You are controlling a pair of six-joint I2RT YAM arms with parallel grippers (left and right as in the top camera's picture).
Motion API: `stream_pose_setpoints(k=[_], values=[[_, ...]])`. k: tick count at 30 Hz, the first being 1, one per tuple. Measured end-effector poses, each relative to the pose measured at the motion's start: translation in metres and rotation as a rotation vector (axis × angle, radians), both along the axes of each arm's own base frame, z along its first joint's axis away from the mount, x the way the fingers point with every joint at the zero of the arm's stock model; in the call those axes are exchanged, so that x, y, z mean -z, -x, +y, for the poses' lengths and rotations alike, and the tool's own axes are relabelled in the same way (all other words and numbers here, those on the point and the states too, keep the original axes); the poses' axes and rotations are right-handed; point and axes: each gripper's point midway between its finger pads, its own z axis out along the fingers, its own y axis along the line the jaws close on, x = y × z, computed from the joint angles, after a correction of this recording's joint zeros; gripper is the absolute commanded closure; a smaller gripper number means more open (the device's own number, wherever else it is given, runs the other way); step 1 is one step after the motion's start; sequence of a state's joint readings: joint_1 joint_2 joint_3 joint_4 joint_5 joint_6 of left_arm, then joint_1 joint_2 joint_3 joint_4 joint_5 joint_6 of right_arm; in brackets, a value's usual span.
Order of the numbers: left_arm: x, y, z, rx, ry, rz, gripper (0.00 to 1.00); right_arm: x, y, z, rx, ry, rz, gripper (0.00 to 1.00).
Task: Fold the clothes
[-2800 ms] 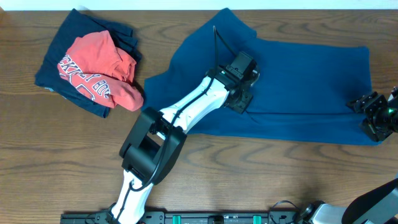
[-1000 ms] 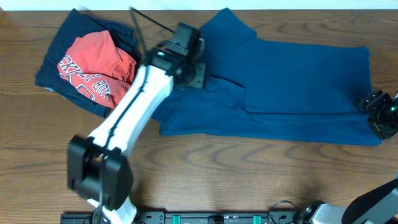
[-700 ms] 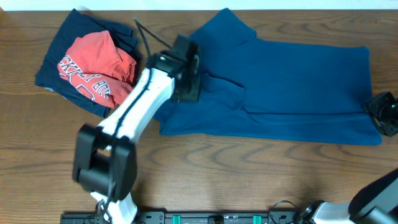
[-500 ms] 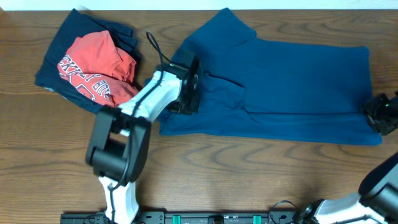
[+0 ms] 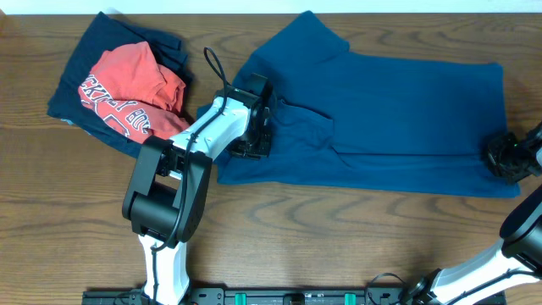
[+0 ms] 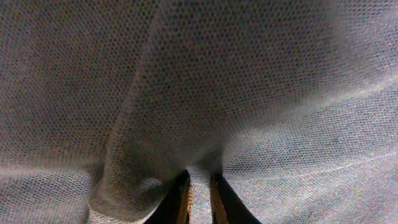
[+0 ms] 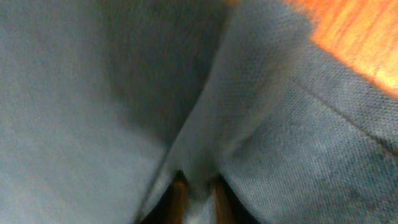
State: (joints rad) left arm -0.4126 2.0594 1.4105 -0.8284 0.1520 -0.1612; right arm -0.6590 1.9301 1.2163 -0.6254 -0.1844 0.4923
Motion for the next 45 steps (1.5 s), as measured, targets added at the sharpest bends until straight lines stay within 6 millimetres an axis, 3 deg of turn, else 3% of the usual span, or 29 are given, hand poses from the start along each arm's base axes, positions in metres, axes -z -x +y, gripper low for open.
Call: stream_pose_setpoints(k=[3,6,12,17,21,23,25,28,29,35,40,45], values=[[0.0,0.0,0.0,0.0,0.0,-0.001,0.86,-0.001,-0.017,-0.01,0.034,0.02,-0.071,0.96],[0.0,0.0,0.0,0.0,0.0,-0.002,0.86,-0.006,-0.045,-0.021,0.031,0.051,-0.193,0.71],[0.0,0.0,0.0,-0.003,0.0,-0.002,0.85,-0.029,-0.078,-0.016,-0.072,0.008,-0.398,0.42],[0.0,0.0,0.0,-0.003,0.001,-0.001,0.85,-0.039,-0.066,-0.004,-0.118,-0.1,-0.437,0.39],[0.0,0.0,0.0,-0.003,0.001,-0.001,0.84,-0.06,-0.047,0.013,-0.166,-0.149,-0.42,0.42],[0.0,0.0,0.0,-0.003,0.001,-0.001,0.83,-0.075,-0.041,0.031,-0.217,-0.164,-0.41,0.42],[0.0,0.0,0.0,-0.003,0.003,0.0,0.83,-0.088,-0.036,0.06,-0.29,-0.185,-0.385,0.42],[0.0,0.0,-0.001,-0.006,0.002,0.0,0.83,-0.092,-0.034,0.111,-0.422,-0.221,-0.319,0.44],[0.0,0.0,-0.001,-0.006,0.002,0.001,0.78,-0.09,-0.033,0.124,-0.459,-0.23,-0.297,0.46],[-0.002,0.005,0.002,-0.021,-0.008,0.023,0.67,-0.07,-0.035,0.214,-0.723,-0.242,-0.18,0.57],[-0.015,0.002,0.001,-0.025,0.003,-0.01,0.65,-0.048,-0.042,0.283,-1.029,-0.187,-0.176,0.5],[-0.026,0.001,0.0,-0.025,0.011,-0.028,0.65,-0.018,-0.034,0.339,-1.312,-0.08,-0.13,0.58]])
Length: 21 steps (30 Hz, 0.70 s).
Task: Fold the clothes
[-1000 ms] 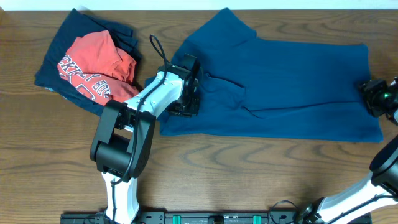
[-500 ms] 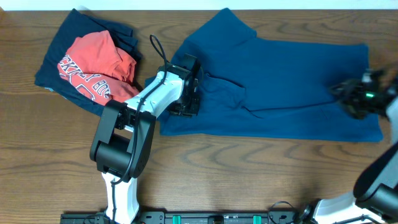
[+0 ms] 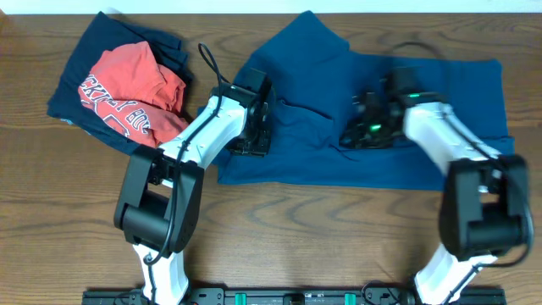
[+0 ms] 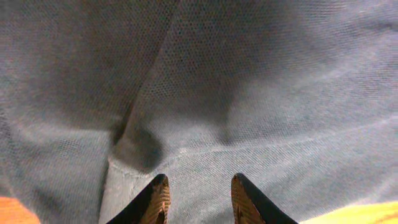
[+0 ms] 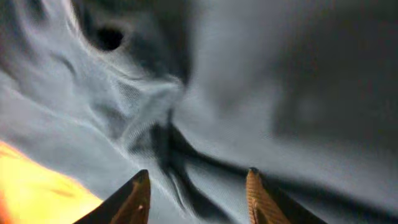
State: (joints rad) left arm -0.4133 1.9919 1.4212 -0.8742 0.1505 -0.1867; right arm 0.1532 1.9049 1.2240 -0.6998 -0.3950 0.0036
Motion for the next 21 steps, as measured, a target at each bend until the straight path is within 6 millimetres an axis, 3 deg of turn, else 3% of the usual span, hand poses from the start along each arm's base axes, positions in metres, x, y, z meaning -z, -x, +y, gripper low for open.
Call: stream_pose_setpoints(k=[4,8,15,21], values=[[0.0,0.002,0.001,0.0,-0.004,0.008,0.65,0.015,0.007,0.02,-0.123,0.139,-0.038,0.66],[0.0,0.002,0.001,0.0,-0.004,0.008,0.64,0.019,0.007,0.021,-0.17,0.237,-0.074,0.76],[0.0,0.002,0.001,0.0,-0.003,0.007,0.59,0.021,0.009,0.013,-0.176,0.301,-0.068,0.72],[0.0,0.0,0.0,0.0,0.0,0.0,0.54,0.022,0.013,0.011,-0.181,0.305,-0.053,0.77]])
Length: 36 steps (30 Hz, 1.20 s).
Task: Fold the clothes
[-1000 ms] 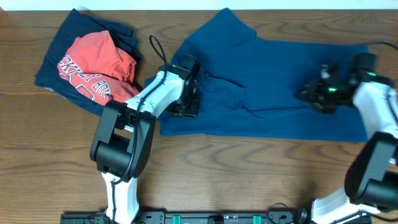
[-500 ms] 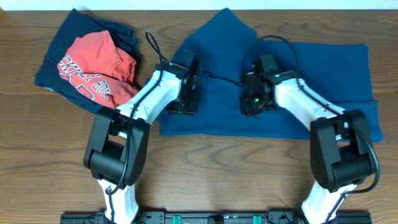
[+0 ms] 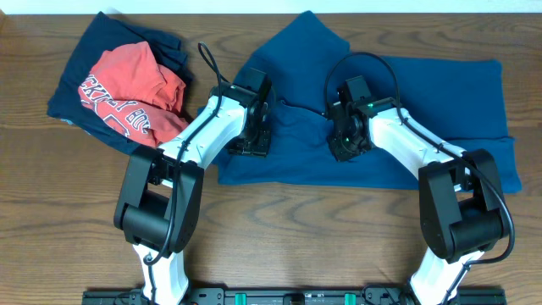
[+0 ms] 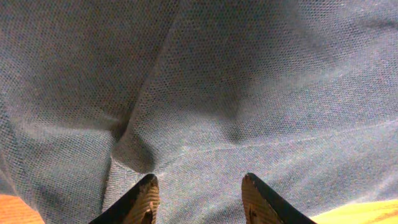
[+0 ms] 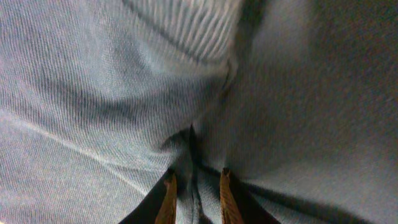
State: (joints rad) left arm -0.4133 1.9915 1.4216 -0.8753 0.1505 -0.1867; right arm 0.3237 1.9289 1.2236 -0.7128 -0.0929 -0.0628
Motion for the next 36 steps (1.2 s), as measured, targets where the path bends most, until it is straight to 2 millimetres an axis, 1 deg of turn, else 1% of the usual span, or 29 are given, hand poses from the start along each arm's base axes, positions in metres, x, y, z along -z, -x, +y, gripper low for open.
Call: stream_pose_setpoints(k=[2,3,4,5,7,8,13,16,18,20,21,22,23,24,25,26,27,29,32,36], values=[[0.0,0.0,0.0,0.0,0.0,-0.001,0.53,0.0,0.002,0.001,-0.001,-0.005,0.01,0.75],[0.0,0.0,0.0,0.0,0.001,-0.002,0.53,0.0,0.004,0.003,-0.004,-0.016,0.017,0.76],[0.0,-0.001,0.0,0.0,0.001,-0.002,0.52,0.0,0.005,0.004,-0.01,-0.027,0.022,0.81],[0.0,-0.001,0.0,0.0,0.002,-0.004,0.52,-0.001,0.007,0.008,-0.022,-0.049,0.031,0.89],[0.0,-0.001,-0.001,0.0,0.003,-0.006,0.52,-0.002,0.009,0.013,-0.04,-0.077,0.039,0.97],[0.0,-0.002,-0.001,0.0,0.003,-0.007,0.52,-0.002,0.009,0.015,-0.044,-0.086,0.041,0.99],[0.0,-0.002,-0.001,0.0,0.003,-0.007,0.51,-0.003,0.006,0.015,-0.042,-0.089,0.029,0.99],[0.0,-0.002,-0.001,0.0,0.003,-0.007,0.51,-0.005,-0.004,0.009,-0.029,-0.059,-0.014,0.99],[0.0,-0.002,-0.001,0.0,0.003,-0.007,0.51,-0.012,-0.02,0.005,-0.014,-0.048,-0.078,0.99],[0.0,-0.002,-0.001,0.0,0.003,-0.008,0.51,-0.022,-0.041,0.003,0.0,-0.049,-0.167,0.99],[0.0,-0.002,-0.001,0.0,0.003,-0.008,0.51,-0.03,-0.054,0.005,0.005,-0.055,-0.222,0.97],[0.0,-0.002,-0.001,0.0,0.003,-0.008,0.51,-0.034,-0.061,0.003,0.012,-0.057,-0.25,0.96],[0.0,-0.002,-0.001,0.0,0.003,-0.008,0.51,-0.039,-0.067,0.003,0.016,-0.06,-0.279,0.92],[0.0,-0.002,-0.001,0.0,0.003,-0.008,0.51,-0.043,-0.073,0.002,0.024,-0.062,-0.302,0.79],[0.0,-0.002,-0.001,0.0,0.003,-0.008,0.51,-0.046,-0.078,0.002,0.03,-0.061,-0.326,0.52],[0.0,-0.002,-0.001,0.0,0.003,-0.008,0.51,-0.048,-0.082,0.001,0.034,-0.059,-0.342,0.32],[0.0,-0.002,-0.001,0.0,0.003,-0.008,0.51,-0.049,-0.084,0.001,0.034,-0.058,-0.353,0.28],[0.0,-0.002,-0.001,0.0,0.003,-0.008,0.48,-0.051,-0.087,-0.001,0.038,-0.048,-0.368,0.28],[0.0,-0.002,-0.001,0.0,0.003,-0.007,0.48,-0.049,-0.085,-0.008,0.049,-0.008,-0.362,0.33],[0.0,0.004,0.005,0.0,-0.024,0.016,0.47,-0.039,-0.068,-0.021,0.058,0.062,-0.285,0.34]])
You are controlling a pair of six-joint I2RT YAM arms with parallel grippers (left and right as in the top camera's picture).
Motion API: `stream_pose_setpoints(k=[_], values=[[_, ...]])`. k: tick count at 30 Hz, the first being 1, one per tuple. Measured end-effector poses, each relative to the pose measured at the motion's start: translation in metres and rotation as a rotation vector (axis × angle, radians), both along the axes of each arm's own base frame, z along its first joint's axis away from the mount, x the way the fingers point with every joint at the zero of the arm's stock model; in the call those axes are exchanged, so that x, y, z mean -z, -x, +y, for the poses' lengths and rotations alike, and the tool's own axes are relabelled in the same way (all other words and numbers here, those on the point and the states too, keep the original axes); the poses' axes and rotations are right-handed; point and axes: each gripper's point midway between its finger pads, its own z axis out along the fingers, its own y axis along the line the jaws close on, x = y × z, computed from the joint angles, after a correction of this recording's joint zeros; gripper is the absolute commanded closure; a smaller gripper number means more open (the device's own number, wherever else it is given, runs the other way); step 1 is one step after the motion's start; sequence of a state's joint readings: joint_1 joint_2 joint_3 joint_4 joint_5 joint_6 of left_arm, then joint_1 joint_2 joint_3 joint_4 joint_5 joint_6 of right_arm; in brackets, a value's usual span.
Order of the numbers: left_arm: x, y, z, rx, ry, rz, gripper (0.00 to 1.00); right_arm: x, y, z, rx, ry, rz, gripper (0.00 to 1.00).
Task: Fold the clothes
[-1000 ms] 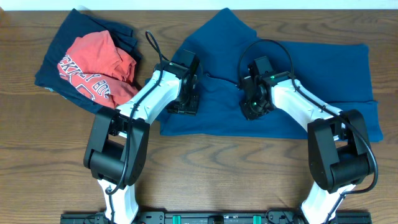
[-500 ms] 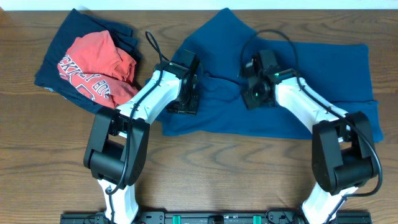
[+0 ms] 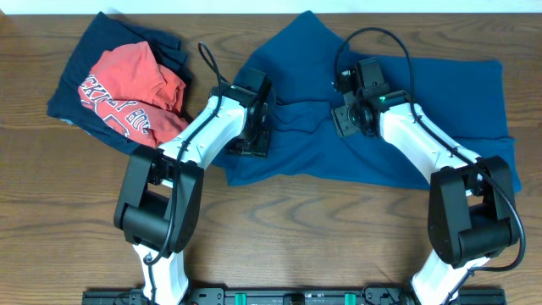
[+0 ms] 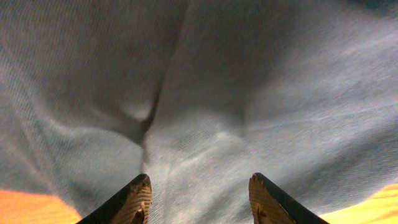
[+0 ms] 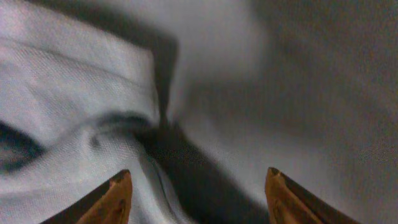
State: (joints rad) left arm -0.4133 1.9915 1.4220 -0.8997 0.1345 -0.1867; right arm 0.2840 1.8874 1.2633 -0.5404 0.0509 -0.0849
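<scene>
A blue shirt (image 3: 423, 102) lies spread across the table's middle and right in the overhead view, creased near its left end. My left gripper (image 3: 251, 142) rests over the shirt's left part; in the left wrist view it (image 4: 202, 190) is open, with blue cloth bunched under the fingertips (image 4: 140, 198). My right gripper (image 3: 349, 120) sits over the shirt's middle; in the right wrist view it (image 5: 200, 190) is open wide above a dark fold, fingertips (image 5: 287, 198) apart with nothing pinched.
A red printed shirt (image 3: 127, 89) lies crumpled on a navy garment (image 3: 80, 59) at the back left. The wooden table (image 3: 339, 237) shows bare in front of the blue shirt. Both arms reach in from the front edge.
My right gripper was shut on a fold at the shirt's middle and is now open, slightly farther back. The left gripper stays in place, open a little wider. The cloth between them is more creased.
First my left gripper was shut on the shirt's left part and the right one shut on its far right hem. Then both were open, the right one over the middle. It then pinched a fold there and has now let go.
</scene>
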Motion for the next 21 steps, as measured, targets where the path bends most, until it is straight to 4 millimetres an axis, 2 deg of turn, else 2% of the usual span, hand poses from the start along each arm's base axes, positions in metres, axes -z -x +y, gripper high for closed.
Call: stream_pose_setpoints(k=[6,10,13,17,18,19,21], values=[[0.0,0.012,0.024,-0.012,-0.103,0.048,0.47,0.011,0.032,-0.013,0.015,0.057,0.134,0.4],[0.0,0.006,0.04,-0.064,-0.126,0.039,0.41,0.009,0.042,-0.017,0.062,0.056,0.17,0.37],[0.002,-0.003,0.051,-0.103,-0.129,0.018,0.36,-0.002,0.043,-0.02,0.096,0.03,0.162,0.36],[0.017,0.002,0.062,-0.13,-0.133,0.026,0.36,-0.036,0.044,-0.03,0.169,-0.018,0.102,0.3],[0.022,0.006,0.064,-0.13,-0.136,0.033,0.37,-0.046,0.044,-0.032,0.187,-0.033,0.082,0.29],[0.027,0.01,0.064,-0.131,-0.135,0.041,0.46,-0.057,0.044,-0.035,0.21,-0.051,0.059,0.28],[0.027,0.01,0.063,-0.141,-0.121,0.025,0.73,-0.078,0.046,-0.044,0.274,-0.088,0.019,0.26]])
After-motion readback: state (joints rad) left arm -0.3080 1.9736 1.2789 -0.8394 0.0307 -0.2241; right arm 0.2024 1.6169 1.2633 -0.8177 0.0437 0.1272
